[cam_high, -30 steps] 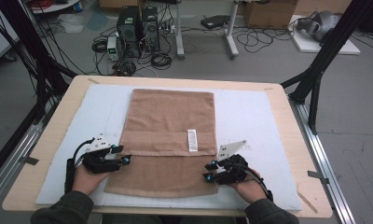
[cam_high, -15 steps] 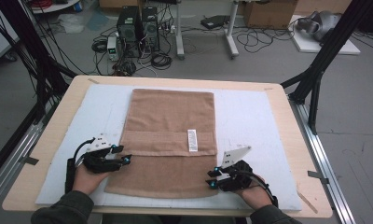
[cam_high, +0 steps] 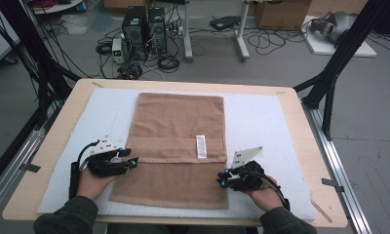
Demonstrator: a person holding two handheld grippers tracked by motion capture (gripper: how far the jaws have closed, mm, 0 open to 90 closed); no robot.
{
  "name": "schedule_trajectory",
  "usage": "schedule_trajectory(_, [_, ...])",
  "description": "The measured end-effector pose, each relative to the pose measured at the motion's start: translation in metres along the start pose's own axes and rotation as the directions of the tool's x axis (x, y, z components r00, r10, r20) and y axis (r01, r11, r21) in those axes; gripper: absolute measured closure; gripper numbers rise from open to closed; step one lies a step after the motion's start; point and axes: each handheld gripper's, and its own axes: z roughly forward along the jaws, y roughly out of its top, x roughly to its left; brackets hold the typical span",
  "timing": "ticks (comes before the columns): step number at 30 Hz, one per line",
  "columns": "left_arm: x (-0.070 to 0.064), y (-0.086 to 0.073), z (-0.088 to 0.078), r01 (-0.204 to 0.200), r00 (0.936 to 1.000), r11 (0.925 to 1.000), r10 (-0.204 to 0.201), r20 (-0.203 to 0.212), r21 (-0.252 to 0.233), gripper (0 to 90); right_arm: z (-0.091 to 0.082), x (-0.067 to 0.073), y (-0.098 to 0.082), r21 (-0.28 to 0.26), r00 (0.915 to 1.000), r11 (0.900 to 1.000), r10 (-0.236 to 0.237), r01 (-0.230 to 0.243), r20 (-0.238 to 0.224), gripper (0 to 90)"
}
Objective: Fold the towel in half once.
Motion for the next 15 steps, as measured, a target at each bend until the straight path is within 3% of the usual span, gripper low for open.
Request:
schedule_trajectory(2, [0.004,0.000,0.005,0.000,0.9999,0.9998,0.000,-0.012,0.020,53.5,0.004,-0.010,0.004,-0.013,0.9992,1.000,0.010,-0.009,0.038,69.5])
schedule_trajectory(6, [0.013,-0.003,0.010,0.046,0.9987,0.9982,-0.046,-0.023,0.037,55.3,0.014,-0.030,0.015,-0.002,0.9928,1.000,0.027,-0.027,0.117,63.8])
schedule_trajectory(9, [0.017,-0.004,0.014,0.057,0.9981,0.9971,-0.055,-0.025,0.051,59.7,0.020,-0.042,0.020,-0.012,0.9881,0.999,0.054,-0.053,0.144,59.6])
schedule_trajectory(11, [0.017,-0.004,0.015,0.060,0.9978,0.9971,-0.059,-0.029,0.047,62.8,0.025,-0.050,0.021,-0.005,0.9862,0.998,0.069,-0.069,0.150,57.2])
schedule_trajectory(14, [0.016,-0.004,0.016,0.041,0.9983,0.9978,-0.039,-0.043,0.052,69.9,0.036,-0.057,0.017,0.029,0.9881,0.996,0.080,-0.084,0.132,61.6])
schedule_trajectory(15, [0.016,-0.004,0.016,0.041,0.9983,0.9978,-0.038,-0.044,0.052,71.5,0.036,-0.058,0.016,0.018,0.9881,0.996,0.084,-0.087,0.129,65.6])
